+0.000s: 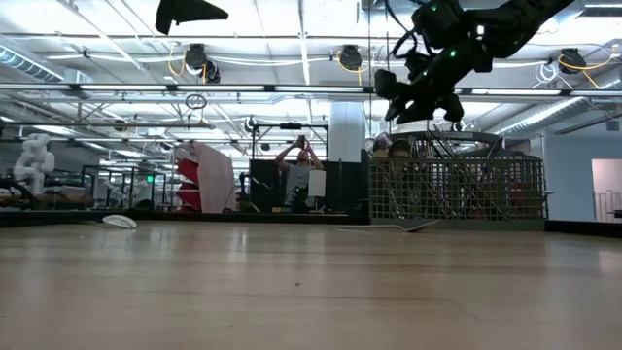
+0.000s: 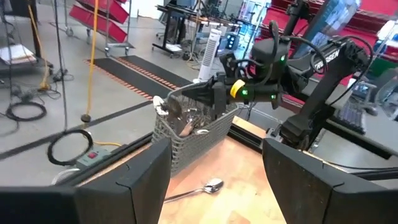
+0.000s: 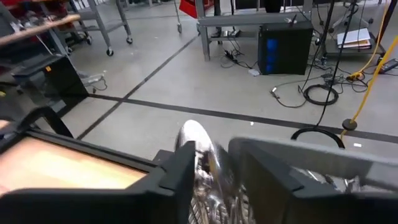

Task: Sort silverware
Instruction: Put the silver spoon into the gray utensil holder

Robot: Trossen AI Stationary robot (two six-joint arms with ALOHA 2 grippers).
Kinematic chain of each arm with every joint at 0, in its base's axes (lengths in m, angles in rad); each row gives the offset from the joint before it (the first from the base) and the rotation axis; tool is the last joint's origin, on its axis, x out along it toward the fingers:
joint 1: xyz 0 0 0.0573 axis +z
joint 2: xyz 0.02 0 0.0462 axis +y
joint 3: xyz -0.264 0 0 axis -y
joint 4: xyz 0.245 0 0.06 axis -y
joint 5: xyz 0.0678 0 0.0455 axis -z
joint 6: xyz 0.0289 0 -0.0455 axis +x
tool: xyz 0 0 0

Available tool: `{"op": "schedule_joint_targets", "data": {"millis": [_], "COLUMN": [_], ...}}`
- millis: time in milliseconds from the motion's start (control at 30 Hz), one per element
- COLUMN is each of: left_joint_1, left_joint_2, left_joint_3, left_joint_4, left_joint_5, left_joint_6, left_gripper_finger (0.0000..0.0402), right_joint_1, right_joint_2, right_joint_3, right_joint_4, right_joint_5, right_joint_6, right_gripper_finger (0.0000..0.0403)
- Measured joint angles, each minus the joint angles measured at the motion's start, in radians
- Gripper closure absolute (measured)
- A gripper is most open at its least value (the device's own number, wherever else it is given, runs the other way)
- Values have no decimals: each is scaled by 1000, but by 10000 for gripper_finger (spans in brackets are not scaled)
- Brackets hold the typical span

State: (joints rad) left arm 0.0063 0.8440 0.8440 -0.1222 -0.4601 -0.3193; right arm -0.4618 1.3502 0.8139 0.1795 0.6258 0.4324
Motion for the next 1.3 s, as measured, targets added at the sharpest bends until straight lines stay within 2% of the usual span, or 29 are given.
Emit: {"op": "schedule_joint_targets", "data": {"millis": [133, 267, 400, 500, 600, 767, 833, 967, 1133, 1300], "left_joint_1": [0, 0, 0, 0, -8, -19, -19, -19, -20, -20], "left_joint_2": [0, 0, 0, 0, 1, 15, 25, 45, 60, 60], "left_joint_3": [0, 0, 0, 0, 0, -87, -138, -199, -209, -210], "left_joint_4": [-3, -45, -98, -113, -119, 11, 102, 215, 222, 221], "left_joint_5": [21, 34, 54, 102, 133, 119, 128, 187, 272, 287], "left_joint_6": [-14, -16, -16, -7, 34, 49, 31, -49, -85, -117], "left_gripper_finger": [146, 146, 146, 146, 146, 146, 146, 146, 146, 146], "right_joint_1": [0, 2, 45, 123, 223, 322, 316, 266, 227, 189], "right_joint_2": [-54, -108, -139, -138, -118, -19, 33, 124, 217, 289], "right_joint_3": [0, 0, 0, 0, 0, 0, 0, 0, 0, 0], "right_joint_4": [-17, -12, -18, -76, -139, -225, -267, -316, -314, -313], "right_joint_5": [-33, -170, -345, -419, -408, -256, -233, -287, -312, -311], "right_joint_6": [-4, 6, 18, 18, 5, 48, 64, 71, 72, 70], "right_gripper_finger": [248, 217, 207, 211, 218, 228, 230, 230, 227, 227]}}
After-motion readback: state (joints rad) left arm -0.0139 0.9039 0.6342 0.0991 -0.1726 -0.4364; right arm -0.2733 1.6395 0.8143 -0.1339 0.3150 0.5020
